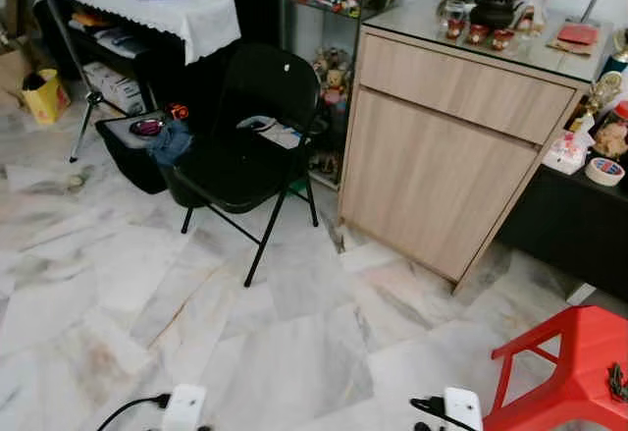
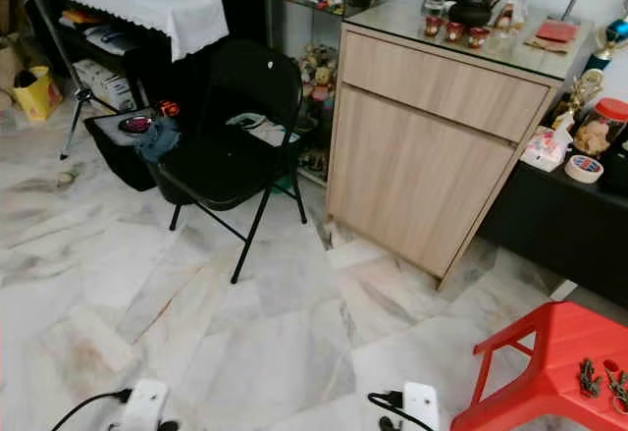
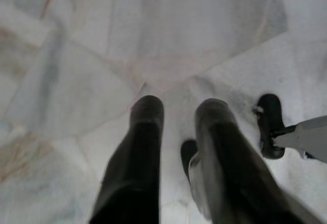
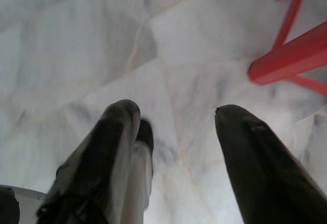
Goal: Hang keys on a hook
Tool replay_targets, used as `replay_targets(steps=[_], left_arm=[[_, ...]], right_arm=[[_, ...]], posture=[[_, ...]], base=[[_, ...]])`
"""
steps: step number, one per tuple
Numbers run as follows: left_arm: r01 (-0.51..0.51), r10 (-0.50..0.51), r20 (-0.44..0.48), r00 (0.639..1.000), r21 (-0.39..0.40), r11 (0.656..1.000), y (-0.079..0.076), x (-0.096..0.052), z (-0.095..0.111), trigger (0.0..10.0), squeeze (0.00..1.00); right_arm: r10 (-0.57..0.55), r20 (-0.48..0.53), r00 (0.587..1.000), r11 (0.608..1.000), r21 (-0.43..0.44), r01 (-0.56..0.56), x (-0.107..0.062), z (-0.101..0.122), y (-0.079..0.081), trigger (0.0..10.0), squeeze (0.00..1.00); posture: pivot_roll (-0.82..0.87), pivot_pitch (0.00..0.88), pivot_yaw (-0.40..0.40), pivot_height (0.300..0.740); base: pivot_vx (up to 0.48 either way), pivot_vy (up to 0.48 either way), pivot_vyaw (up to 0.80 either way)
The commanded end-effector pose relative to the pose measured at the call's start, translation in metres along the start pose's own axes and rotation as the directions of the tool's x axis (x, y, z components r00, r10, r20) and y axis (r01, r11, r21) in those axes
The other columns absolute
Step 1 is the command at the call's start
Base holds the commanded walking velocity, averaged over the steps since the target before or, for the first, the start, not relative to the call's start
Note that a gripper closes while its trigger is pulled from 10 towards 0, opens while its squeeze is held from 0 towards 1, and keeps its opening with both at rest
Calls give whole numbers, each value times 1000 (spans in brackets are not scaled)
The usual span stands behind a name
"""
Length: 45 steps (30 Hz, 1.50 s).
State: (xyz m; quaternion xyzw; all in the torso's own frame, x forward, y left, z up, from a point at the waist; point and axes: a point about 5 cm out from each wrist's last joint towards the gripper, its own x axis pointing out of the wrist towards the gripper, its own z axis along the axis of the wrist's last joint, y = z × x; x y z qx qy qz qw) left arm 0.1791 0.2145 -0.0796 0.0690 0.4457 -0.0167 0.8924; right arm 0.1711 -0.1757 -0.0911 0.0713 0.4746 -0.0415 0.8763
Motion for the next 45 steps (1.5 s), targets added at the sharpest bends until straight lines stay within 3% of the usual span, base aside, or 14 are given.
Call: replay_targets(steps=[1, 11, 12, 13, 15, 36, 45], left_arm=[[-7, 8, -32, 999, 23, 1000, 3, -2, -8, 10000, 1000], [-7, 8, -33, 999, 28, 1000, 3, -2, -8, 10000, 992], [-4, 5, -33, 999, 34, 999, 3, -2, -8, 10000, 0], [-4, 5, -33, 999, 34, 999, 3, -2, -8, 10000, 0], [1, 0, -30, 1000, 52, 999, 2, -2, -7, 10000, 0], [2, 0, -32, 999, 66, 998, 0, -2, -9, 10000, 0], [-5, 6, -19, 1000, 19, 1000, -1, -2, -8, 10000, 0]], right_arm=[[9, -9, 1000, 1000, -5, -10, 0, -3, 3, 10000, 1000], [12, -11, 1000, 1000, -2, -12, 0, -3, 3, 10000, 1000], [9, -8, 1000, 1000, 1, -9, 0, -2, 3, 10000, 1000], [9, -8, 1000, 1000, 1, -9, 0, -2, 3, 10000, 1000], [-2, 5, 1000, 1000, 4, 2, 0, -1, 3, 10000, 0], [-21, 11, 1000, 999, 30, 21, 0, -2, 2, 10000, 0], [-29, 31, 999, 999, 32, 28, 0, 0, 1, 10000, 0]], posture=[[52, 0, -63, 740], [50, 0, -63, 740], [50, 0, -63, 740], [50, 0, -63, 740], [49, 0, -63, 740], [43, 0, -65, 740], [43, 0, -69, 740]], base=[[0, 0, -775], [0, 0, -775], [0, 0, -719], [0, 0, -719], [0, 0, 0], [0, -388, 0], [0, 0, -344]])
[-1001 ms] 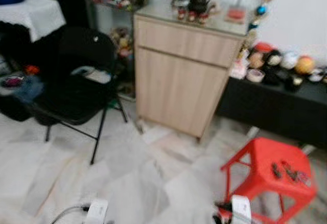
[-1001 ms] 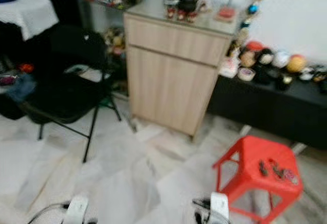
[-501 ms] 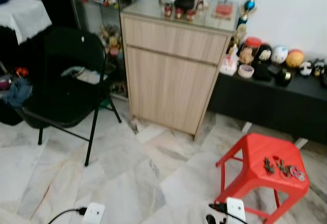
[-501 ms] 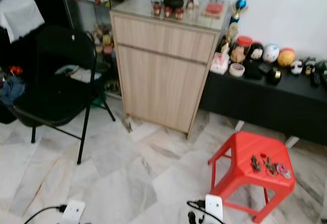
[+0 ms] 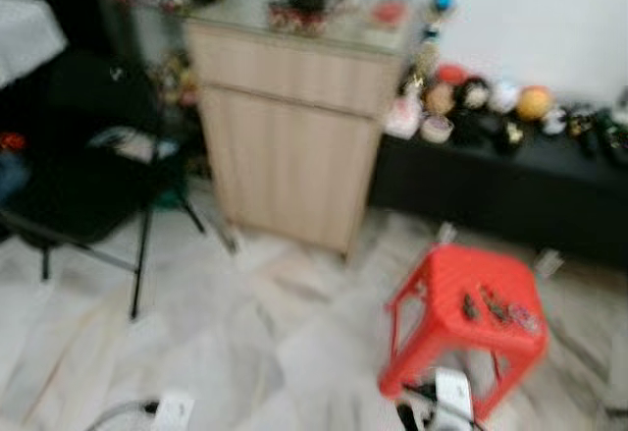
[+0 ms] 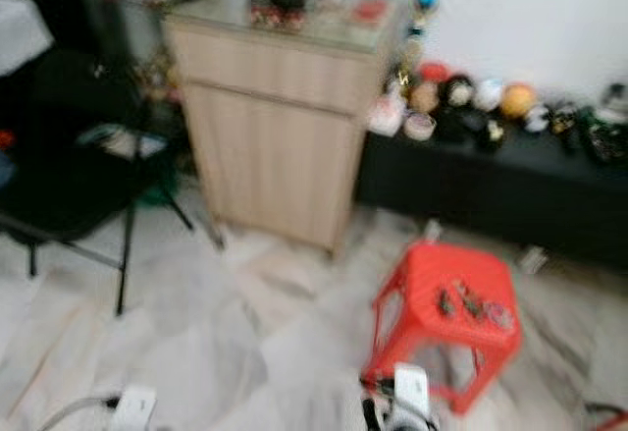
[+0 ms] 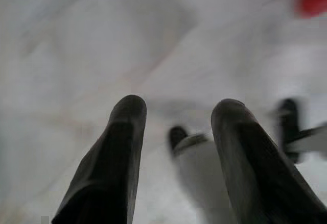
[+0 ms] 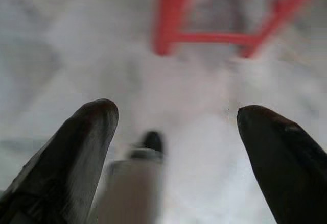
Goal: Hang keys on a hook
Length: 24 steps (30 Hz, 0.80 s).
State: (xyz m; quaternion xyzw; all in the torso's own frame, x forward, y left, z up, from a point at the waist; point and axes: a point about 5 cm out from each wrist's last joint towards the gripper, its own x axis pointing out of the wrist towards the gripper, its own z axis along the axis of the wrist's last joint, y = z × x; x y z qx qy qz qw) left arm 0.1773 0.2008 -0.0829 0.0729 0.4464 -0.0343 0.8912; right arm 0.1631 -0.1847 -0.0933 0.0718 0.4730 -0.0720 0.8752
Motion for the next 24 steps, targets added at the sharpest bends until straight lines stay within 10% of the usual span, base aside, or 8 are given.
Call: replay_targets(steps=[1, 24], left_arm=[[-32, 32, -16, 999, -5, 999, 13, -3, -7, 10000, 0], [-35, 35, -13, 999, -30, 999, 12, -2, -3, 10000, 0]], right_arm=[[24, 26, 999, 1000, 5, -25, 1, 5, 11, 10000, 0], [8, 79, 997, 997, 78, -14, 1, 8, 11, 10000, 0]], posture=[[43, 0, -69, 740], [38, 0, -66, 740]], base=[[0, 0, 0], [199, 0, -145]])
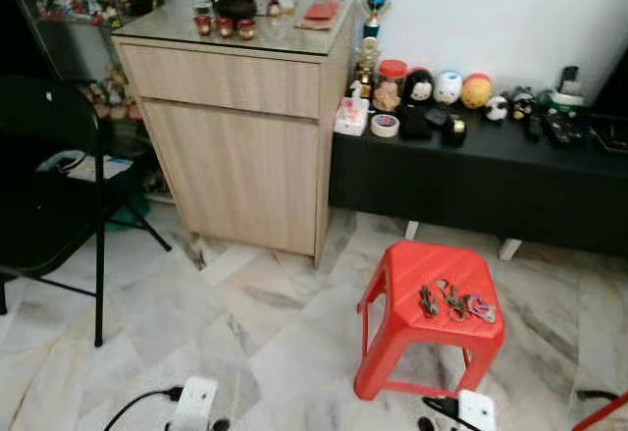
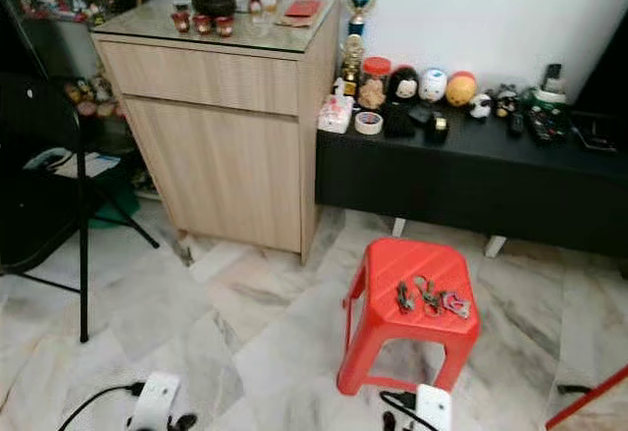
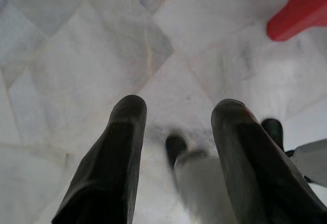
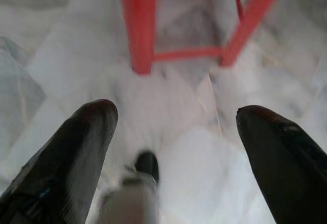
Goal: Hang keys on a hook
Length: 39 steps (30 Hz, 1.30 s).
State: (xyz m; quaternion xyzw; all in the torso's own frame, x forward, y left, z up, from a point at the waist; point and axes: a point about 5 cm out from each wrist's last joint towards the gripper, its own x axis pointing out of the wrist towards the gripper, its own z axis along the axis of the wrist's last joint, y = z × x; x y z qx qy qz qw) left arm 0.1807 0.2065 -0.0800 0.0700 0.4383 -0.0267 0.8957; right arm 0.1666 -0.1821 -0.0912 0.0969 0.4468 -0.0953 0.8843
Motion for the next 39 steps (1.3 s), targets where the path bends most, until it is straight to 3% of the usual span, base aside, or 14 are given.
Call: replay_targets(steps=[1, 18, 22, 32, 39], left_arm=[[-23, 23, -30, 999, -17, 1000, 6, -2, -7, 10000, 0], [-25, 24, -21, 999, -18, 1000, 4, 0, -2, 10000, 0], [-30, 30, -22, 999, -19, 999, 5, -1, -3, 10000, 0], [-43, 42, -25, 999, -14, 999, 7, -1, -4, 10000, 0], [-55, 55, 9, 998, -25, 998, 9, -1, -1, 10000, 0]], right_arm=[[24, 24, 999, 1000, 11, -24, 1, 4, 8, 10000, 0], [31, 31, 999, 999, 38, -32, 1, 6, 9, 10000, 0], [33, 31, 999, 999, 39, -34, 2, 7, 9, 10000, 0], [34, 55, 998, 999, 41, -36, 1, 9, 10, 10000, 0], [20, 124, 992, 998, 56, -27, 0, 14, 9, 10000, 0]], posture=[[38, 0, -66, 740], [41, 0, -72, 740], [42, 0, -72, 740], [44, 0, -73, 740], [42, 0, -73, 740]], base=[[300, 0, 0], [300, 0, 0], [285, 0, -781], [0, 0, -227], [0, 0, 0]])
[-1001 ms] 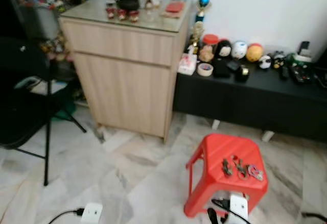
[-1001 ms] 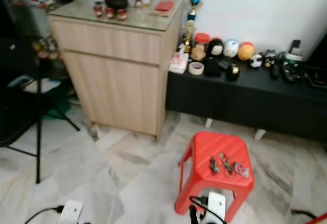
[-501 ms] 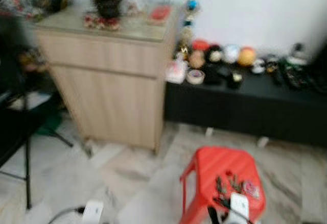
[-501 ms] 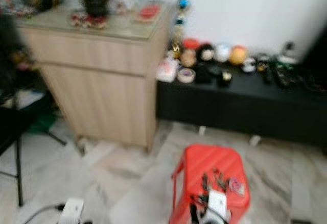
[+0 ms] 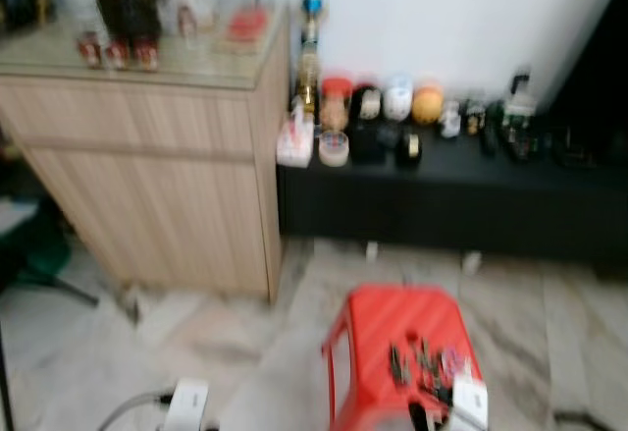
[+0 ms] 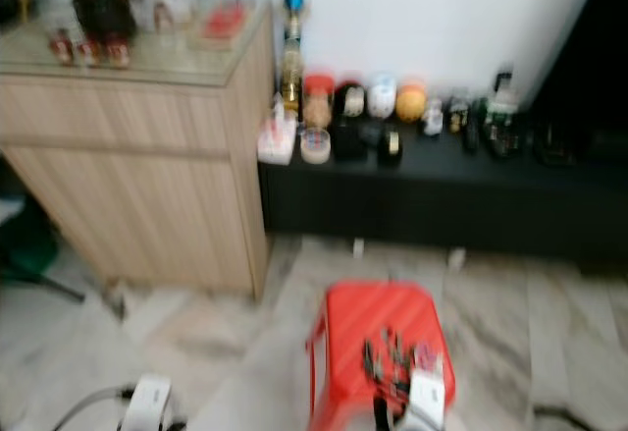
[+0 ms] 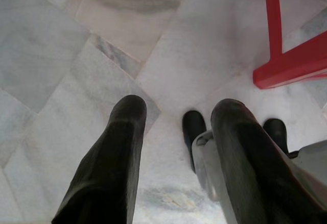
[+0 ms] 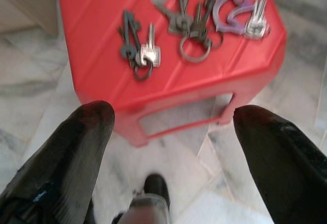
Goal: Hang keys on a hook
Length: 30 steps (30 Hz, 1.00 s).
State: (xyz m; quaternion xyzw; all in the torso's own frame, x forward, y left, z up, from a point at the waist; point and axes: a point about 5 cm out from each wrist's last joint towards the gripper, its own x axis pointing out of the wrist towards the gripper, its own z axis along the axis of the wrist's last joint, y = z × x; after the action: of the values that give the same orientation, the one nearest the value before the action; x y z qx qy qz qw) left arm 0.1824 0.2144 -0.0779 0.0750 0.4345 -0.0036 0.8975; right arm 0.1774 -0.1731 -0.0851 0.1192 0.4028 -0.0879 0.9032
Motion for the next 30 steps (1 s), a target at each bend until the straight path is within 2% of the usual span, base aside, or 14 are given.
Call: replay_targets(steps=[1, 6, 7, 8, 9, 10, 11, 12, 13, 15, 18, 22, 27, 30], left_arm=[[-14, 15, 25, 1000, -29, 999, 2, -1, 1, 10000, 0], [-63, 103, 256, 961, -158, 985, 13, 0, 41, 10000, 0], [-68, 121, 325, 938, -170, 983, 17, -1, 54, 10000, 0], [-70, 125, 338, 933, -170, 983, 17, -1, 56, 10000, 0], [-63, 135, 421, 897, -180, 982, 20, -4, 71, 10000, 0], [-55, 131, 462, 877, -175, 983, 21, -6, 78, 10000, 0], [-21, 105, 548, 830, -157, 987, 17, -10, 93, 10000, 0], [-21, 105, 548, 830, -157, 987, 17, -10, 93, 10000, 0], [2, 82, 616, 784, -134, 991, 12, -15, 104, 10000, 0], [9, 75, 645, 761, -126, 992, 10, -18, 108, 10000, 0], [23, 59, 699, 713, -108, 994, 6, -27, 105, 10000, 0], [25, 60, 721, 690, -107, 994, 5, -34, 102, 10000, 0], [42, 57, 747, 663, -113, 993, 3, -36, 117, 10000, 0], [34, 37, 754, 656, -78, 996, 1, -37, 123, 10000, 0]], right_arm=[[-33, 50, 998, 999, 27, 31, 0, 5, -4, 10000, 0], [-29, 119, 992, 999, 26, 26, -2, 9, -4, 10000, 0], [0, 266, 964, 1000, 11, -3, 5, 52, 7, 10000, 0], [8, 306, 952, 1000, 8, -11, 7, 64, 11, 10000, 0], [26, 378, 926, 999, 10, -32, 6, 81, 17, 10000, 0], [32, 394, 918, 999, 8, -39, 6, 83, 18, 10000, 0], [52, 428, 902, 998, -7, -54, 4, 88, 18, 10000, 0], [52, 428, 902, 998, -7, -54, 4, 88, 18, 10000, 0], [80, 450, 889, 997, -37, -71, 3, 92, 19, 10000, 0], [97, 456, 885, 995, -63, -77, 3, 93, 20, 10000, 0], [161, 520, 839, 986, -128, -110, -1, 104, 28, 10000, 0], [144, 570, 809, 988, -123, -89, -7, 108, 29, 10000, 0], [102, 563, 820, 994, -93, -60, -8, 101, 24, 10000, 0], [94, 564, 821, 994, -93, -51, -8, 100, 25, 10000, 0]], posture=[[42, 0, -73, 740], [37, 0, -72, 740], [37, 0, -74, 740], [37, 0, -74, 740], [37, 0, -78, 740], [37, 0, -81, 740], [41, 0, -84, 740], [41, 0, -84, 740], [43, 0, -86, 740], [43, 0, -86, 740], [20, 0, -85, 740], [24, 0, -89, 740], [30, 0, -84, 740], [22, 0, -77, 740]], base=[[0, 0, 0], [0, 0, 0], [0, 0, 0], [0, 0, 0], [0, 0, 0], [0, 0, 0], [0, 0, 0], [0, 0, 0], [0, 0, 0], [0, 0, 0], [0, 0, 0], [0, 0, 0], [0, 0, 0], [0, 0, 0]])
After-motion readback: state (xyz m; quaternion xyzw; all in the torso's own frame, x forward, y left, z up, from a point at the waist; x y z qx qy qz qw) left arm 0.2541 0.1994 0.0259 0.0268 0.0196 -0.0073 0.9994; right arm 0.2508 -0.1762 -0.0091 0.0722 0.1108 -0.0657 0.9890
